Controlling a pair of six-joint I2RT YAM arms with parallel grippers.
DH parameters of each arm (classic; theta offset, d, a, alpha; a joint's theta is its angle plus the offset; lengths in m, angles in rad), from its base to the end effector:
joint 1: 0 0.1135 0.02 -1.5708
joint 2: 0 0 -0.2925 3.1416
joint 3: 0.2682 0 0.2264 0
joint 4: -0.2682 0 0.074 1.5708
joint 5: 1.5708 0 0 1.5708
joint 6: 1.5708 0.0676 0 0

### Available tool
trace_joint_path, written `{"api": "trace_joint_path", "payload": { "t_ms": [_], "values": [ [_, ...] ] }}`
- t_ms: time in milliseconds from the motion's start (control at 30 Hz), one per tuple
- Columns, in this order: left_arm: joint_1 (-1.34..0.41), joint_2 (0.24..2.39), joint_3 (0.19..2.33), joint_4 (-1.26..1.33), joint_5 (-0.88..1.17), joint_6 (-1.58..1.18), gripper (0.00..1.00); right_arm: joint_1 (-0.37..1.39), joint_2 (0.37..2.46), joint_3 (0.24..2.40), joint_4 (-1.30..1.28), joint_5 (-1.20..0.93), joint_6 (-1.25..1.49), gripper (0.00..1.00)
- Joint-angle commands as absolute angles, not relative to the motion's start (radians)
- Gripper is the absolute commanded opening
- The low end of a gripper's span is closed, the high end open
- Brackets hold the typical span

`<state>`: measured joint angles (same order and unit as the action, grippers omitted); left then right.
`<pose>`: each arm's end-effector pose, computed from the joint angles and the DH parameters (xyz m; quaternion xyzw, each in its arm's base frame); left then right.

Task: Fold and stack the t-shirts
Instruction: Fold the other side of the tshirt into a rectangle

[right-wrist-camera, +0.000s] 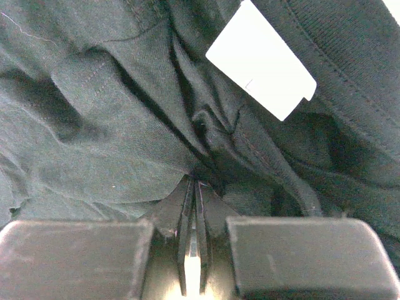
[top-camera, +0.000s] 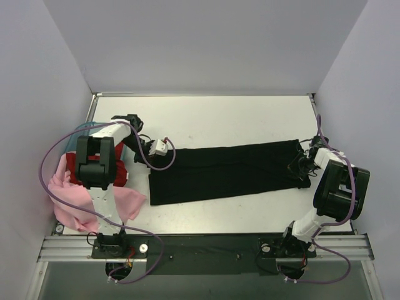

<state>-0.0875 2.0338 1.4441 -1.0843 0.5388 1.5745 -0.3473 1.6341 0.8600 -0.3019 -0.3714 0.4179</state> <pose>0.3475 -0.0653 0.1723 0.7018 0.6591 -0.2293 0.1433 0.2919 -0.0796 0.1751 0.3138 0.9009 0.1874 0.2342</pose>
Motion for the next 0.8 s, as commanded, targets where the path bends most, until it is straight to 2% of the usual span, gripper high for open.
{"api": "trace_joint_path", "payload": {
  "t_ms": [0, 233, 533, 767],
  "values": [
    [-0.092, 2.011, 1.439, -1.114, 0.525, 1.554, 0.00, -0.354, 1.618, 0.853, -0.314, -0.376, 0.411, 0.00],
    [-0.092, 1.942, 1.454, -1.153, 0.543, 1.479, 0.00, -0.359, 1.628, 0.848, -0.318, -0.362, 0.416, 0.00],
    [-0.104, 1.872, 1.439, -1.361, 0.615, 1.583, 0.00, -0.364, 1.643, 0.856, -0.334, -0.330, 0.416, 0.00],
    [-0.120, 1.885, 1.341, -1.255, 0.523, 1.560, 0.00, -0.367, 1.638, 0.882, -0.354, -0.304, 0.407, 0.00]
  ]
}}
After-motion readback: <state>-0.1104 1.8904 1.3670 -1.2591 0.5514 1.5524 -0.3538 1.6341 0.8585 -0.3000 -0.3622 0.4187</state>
